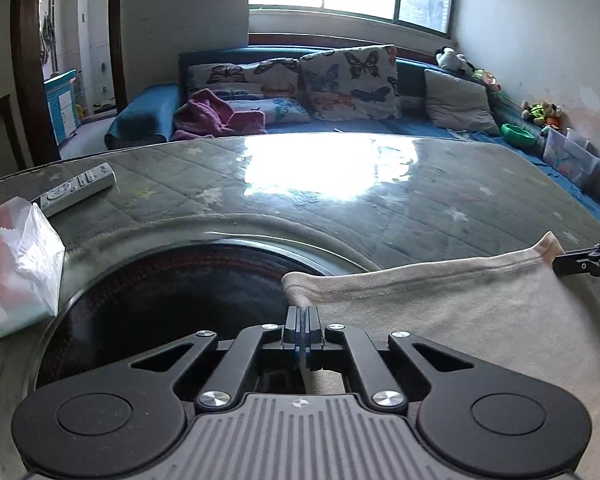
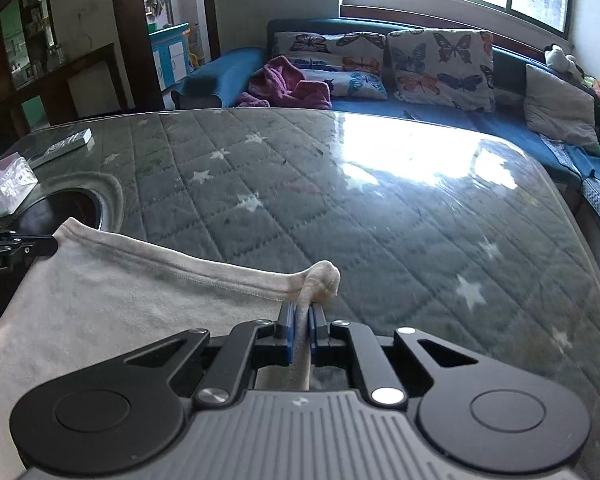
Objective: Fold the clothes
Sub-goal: 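Grasp the shirt side edge with the right gripper and fold it over the body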
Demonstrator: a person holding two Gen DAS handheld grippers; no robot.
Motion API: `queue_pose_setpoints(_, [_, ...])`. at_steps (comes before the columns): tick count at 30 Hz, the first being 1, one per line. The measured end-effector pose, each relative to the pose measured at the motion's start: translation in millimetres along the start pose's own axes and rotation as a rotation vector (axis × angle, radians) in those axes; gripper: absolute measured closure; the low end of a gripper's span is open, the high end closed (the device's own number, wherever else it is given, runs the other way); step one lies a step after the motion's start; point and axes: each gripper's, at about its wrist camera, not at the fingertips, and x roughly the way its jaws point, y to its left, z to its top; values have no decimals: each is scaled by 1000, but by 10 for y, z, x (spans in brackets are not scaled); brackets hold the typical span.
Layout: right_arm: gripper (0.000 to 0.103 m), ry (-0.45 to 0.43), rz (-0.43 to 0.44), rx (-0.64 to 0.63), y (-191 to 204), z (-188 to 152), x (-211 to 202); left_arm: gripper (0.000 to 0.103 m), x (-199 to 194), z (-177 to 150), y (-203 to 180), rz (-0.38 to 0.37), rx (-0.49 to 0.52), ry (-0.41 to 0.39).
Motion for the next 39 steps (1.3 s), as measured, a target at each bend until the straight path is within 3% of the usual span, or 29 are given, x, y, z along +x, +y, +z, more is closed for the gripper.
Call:
queue_pose_setpoints(4, [88, 4, -3, -32, 24, 59, 26, 96, -2, 38, 41, 4, -21, 16])
queue_pose_setpoints(9, [83, -20, 5, -58, 39, -76, -357, 95, -270, -41, -106, -25, 12, -5])
queue_pose_setpoints(16, [81, -20, 1, -71, 8, -579, -1087, 95, -764, -431, -617, -200, 85, 3])
queue_pose_setpoints(23, [81, 36, -21, -2, -88, -1198, -1424, 95, -1032, -871, -1138, -364, 124, 47])
queue_pose_setpoints(29, [81, 31, -18, 55, -217, -1401, -1352, 94, -1117, -1044, -1357, -383, 179, 44])
queue_pose_setpoints(39, [79, -25, -77, 81, -524, -1287, -1231, 93, -1143, -1105, -1337, -373, 190, 45])
